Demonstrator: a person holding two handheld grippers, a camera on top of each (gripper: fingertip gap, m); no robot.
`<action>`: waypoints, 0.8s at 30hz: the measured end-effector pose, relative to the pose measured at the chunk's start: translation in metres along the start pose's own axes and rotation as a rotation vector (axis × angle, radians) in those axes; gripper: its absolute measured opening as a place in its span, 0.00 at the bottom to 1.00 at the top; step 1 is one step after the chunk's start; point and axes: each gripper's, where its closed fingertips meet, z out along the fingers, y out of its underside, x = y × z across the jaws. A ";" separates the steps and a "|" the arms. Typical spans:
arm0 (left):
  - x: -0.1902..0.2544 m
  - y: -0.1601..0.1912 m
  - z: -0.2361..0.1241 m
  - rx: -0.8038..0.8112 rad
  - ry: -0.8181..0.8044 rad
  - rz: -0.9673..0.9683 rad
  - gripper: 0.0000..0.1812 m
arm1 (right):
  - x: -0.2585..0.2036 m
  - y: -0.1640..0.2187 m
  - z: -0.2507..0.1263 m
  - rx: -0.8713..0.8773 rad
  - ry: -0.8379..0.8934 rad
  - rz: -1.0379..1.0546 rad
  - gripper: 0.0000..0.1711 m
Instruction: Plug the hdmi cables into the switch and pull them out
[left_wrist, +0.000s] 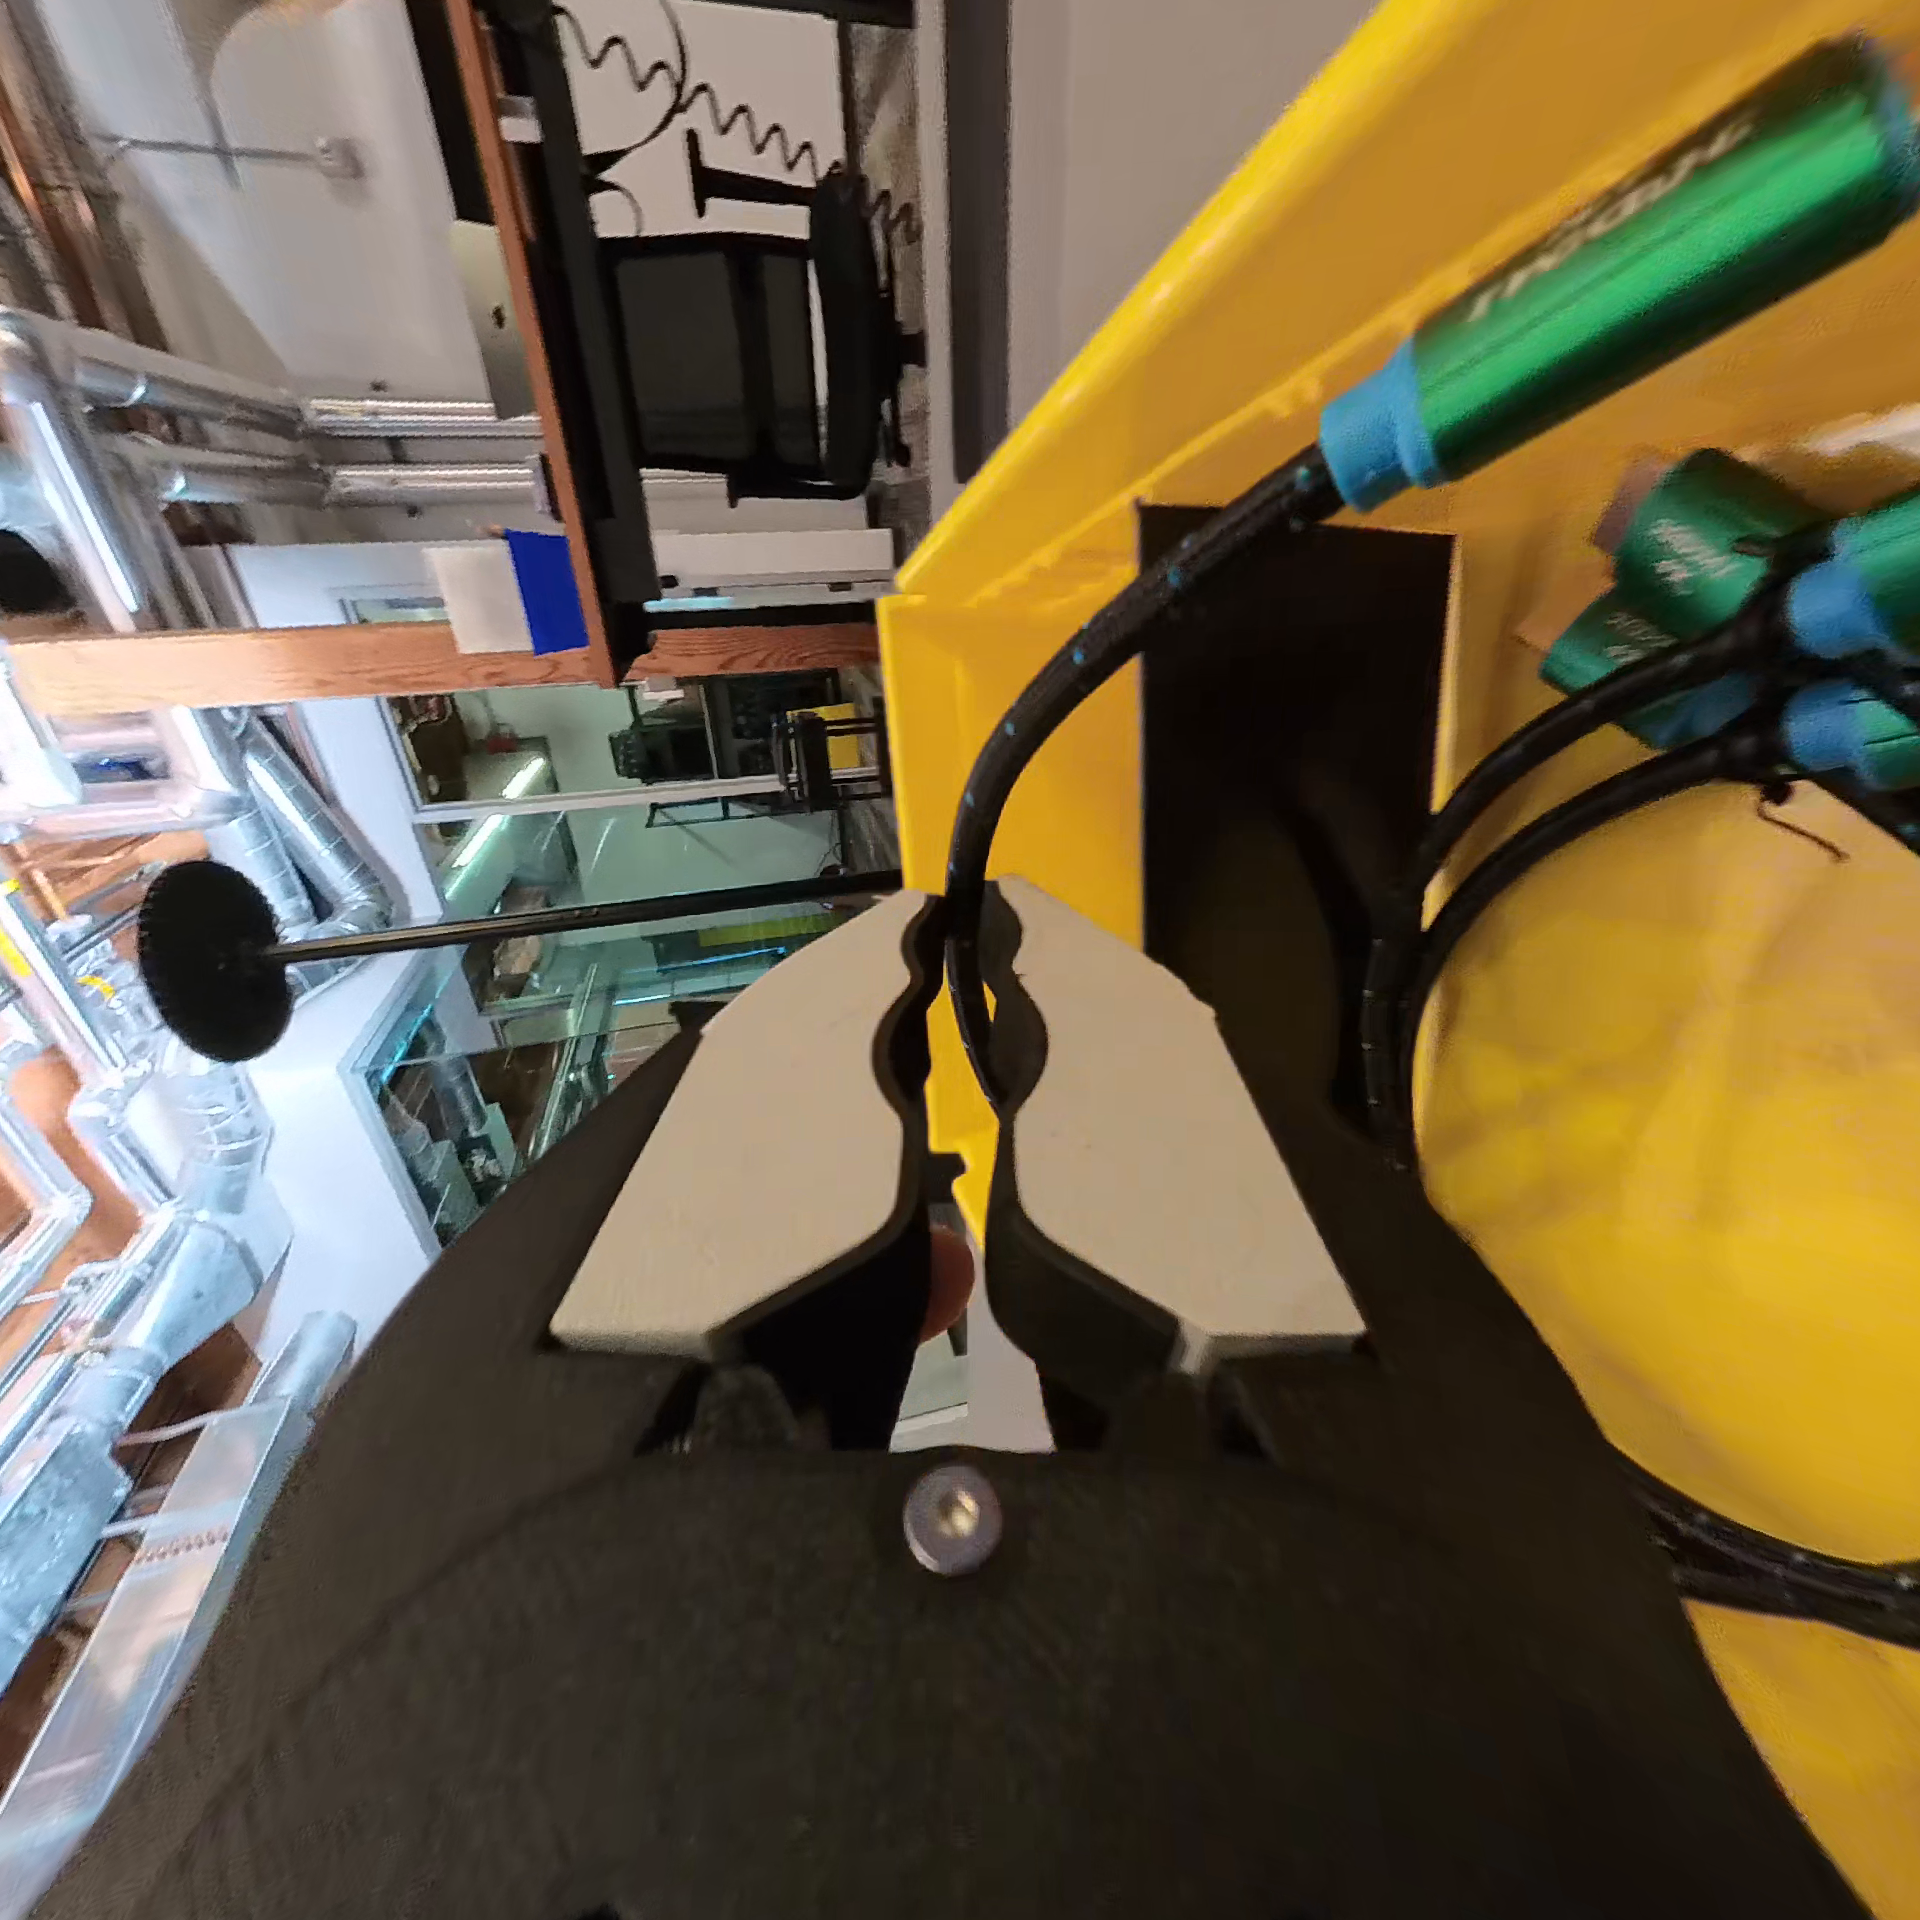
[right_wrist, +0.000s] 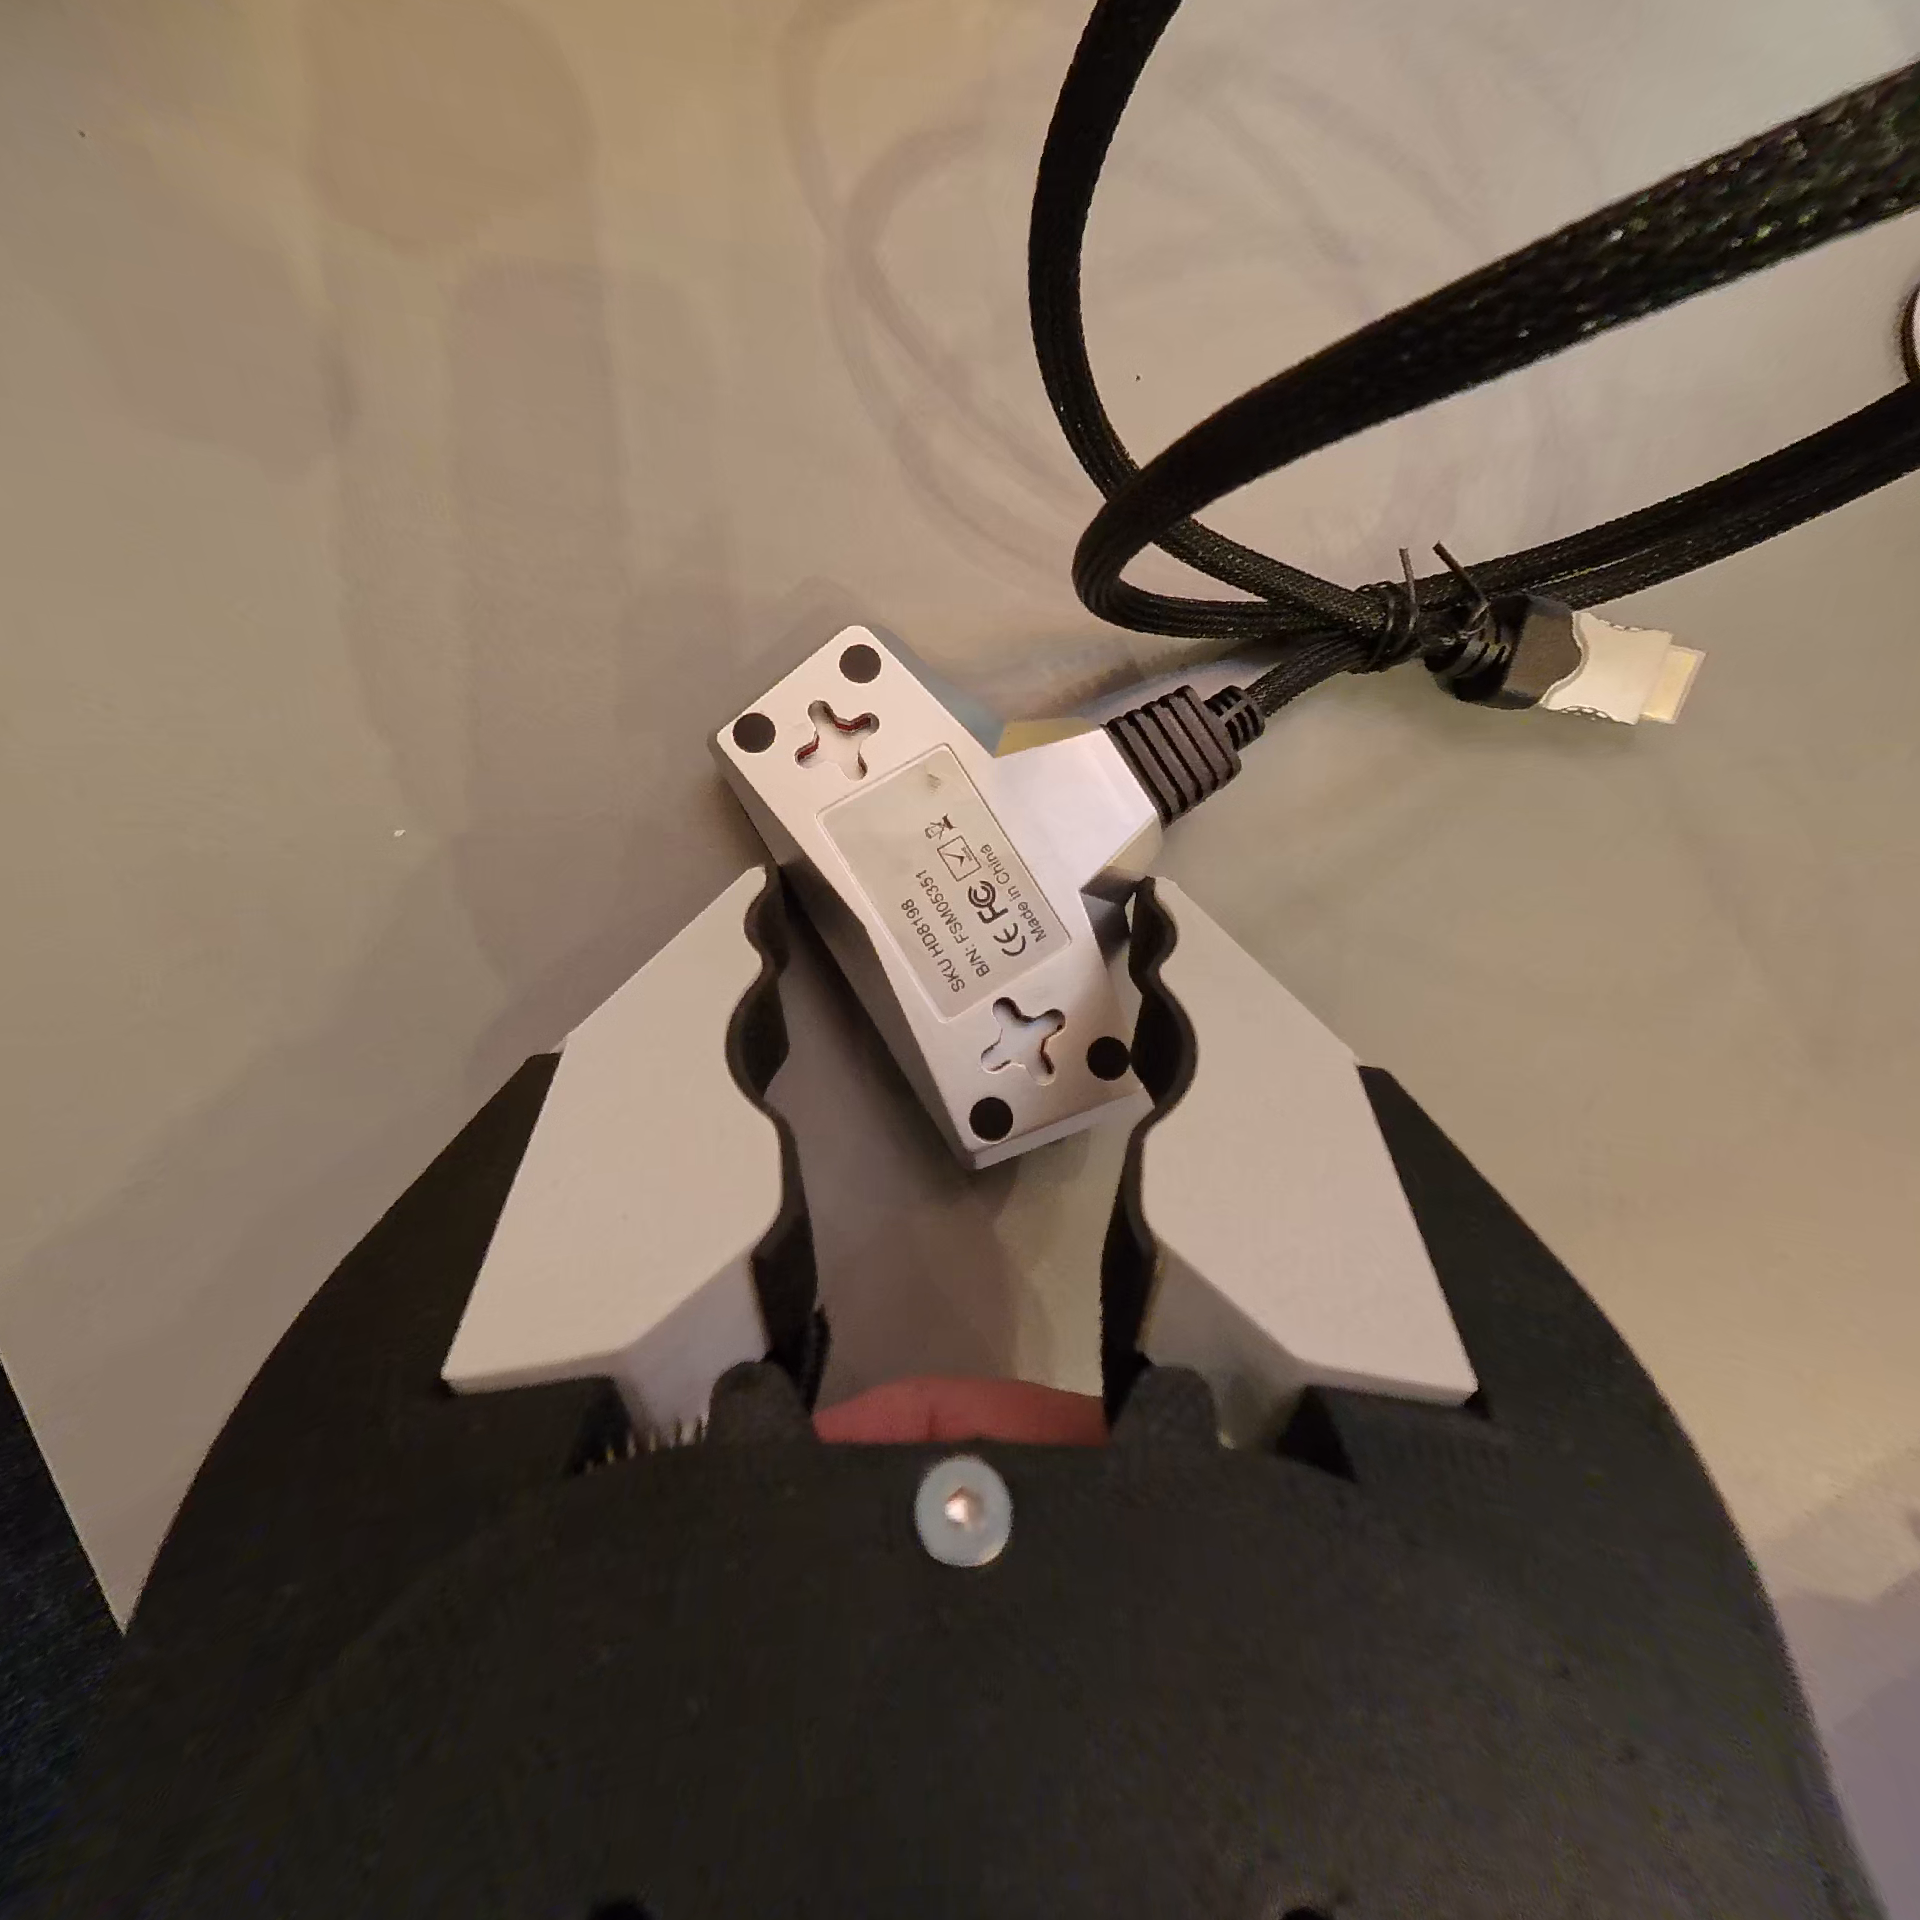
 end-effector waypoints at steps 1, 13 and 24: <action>-0.006 0.002 -0.002 0.000 -0.020 -0.014 0.03 | 0.000 0.000 0.000 0.000 0.000 0.000 0.38; -0.087 0.028 -0.029 -0.046 -0.215 -0.164 0.03 | 0.000 0.000 -0.001 -0.010 0.010 -0.008 0.38; -0.141 0.029 -0.043 -0.067 -0.302 -0.091 0.03 | 0.000 0.000 -0.002 -0.018 0.020 -0.021 0.38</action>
